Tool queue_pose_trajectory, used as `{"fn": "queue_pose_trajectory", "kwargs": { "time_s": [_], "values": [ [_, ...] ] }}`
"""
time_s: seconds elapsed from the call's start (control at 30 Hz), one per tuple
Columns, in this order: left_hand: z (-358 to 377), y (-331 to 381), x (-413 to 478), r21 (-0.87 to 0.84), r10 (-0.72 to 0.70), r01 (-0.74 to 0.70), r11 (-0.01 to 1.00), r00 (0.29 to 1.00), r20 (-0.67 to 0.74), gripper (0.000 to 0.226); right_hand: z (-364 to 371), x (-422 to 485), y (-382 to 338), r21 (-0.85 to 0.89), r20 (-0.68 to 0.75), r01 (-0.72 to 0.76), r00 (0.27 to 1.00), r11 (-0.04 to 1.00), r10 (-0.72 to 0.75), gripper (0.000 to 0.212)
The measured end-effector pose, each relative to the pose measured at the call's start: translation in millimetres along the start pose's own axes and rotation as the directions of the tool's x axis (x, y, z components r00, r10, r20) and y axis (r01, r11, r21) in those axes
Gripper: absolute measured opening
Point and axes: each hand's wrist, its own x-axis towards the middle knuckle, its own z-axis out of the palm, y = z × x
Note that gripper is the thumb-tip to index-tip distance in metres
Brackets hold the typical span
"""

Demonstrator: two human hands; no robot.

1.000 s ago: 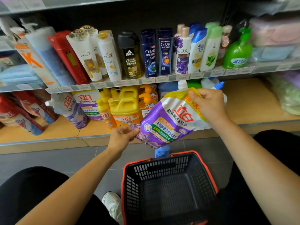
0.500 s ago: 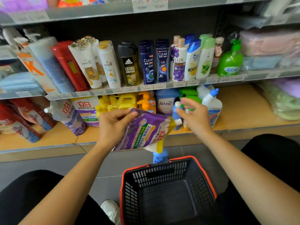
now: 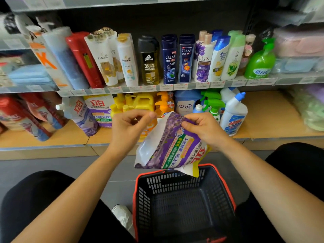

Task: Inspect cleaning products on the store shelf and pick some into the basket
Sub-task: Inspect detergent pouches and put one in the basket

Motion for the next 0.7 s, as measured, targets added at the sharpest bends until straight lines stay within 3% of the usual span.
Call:
{"fn": "queue_pose_trajectory", "kwargs": {
  "time_s": [0.07, 0.17, 0.4, 0.7],
  "values": [
    [-5.3, -5.1, 2.0, 0.008, -0.092, 0.092, 0.996, 0.995, 0.035, 0.016, -10.0, 2.6, -0.3, 0.0, 0.027, 0.003, 1.0, 1.0, -0.003, 0.031],
    [3.5, -7.5, -3.5, -0.028, -0.263, 0.281, 0.959, 0.925, 0.274, 0.025, -15.6, 5.2, 0.2, 0.017, 0.045, 0.002, 0.999, 1.0, -0.003, 0.037],
    [22.2, -7.6, -15.3, -0.007, -0.214, 0.225, 0.974, 0.933, 0.289, 0.015, -16.0, 9.9, 5.2, 0.054, -0.057, 0.021, 0.998, 0.998, -0.018, 0.025],
    [8.1, -7.8, -29.7, 0.075, -0.188, 0.175, 0.982, 0.83, 0.525, 0.074, -20.3, 9.1, -1.3, 0.149, -0.058, 0.055, 0.997, 0.987, -0.047, 0.029]
  ]
}}
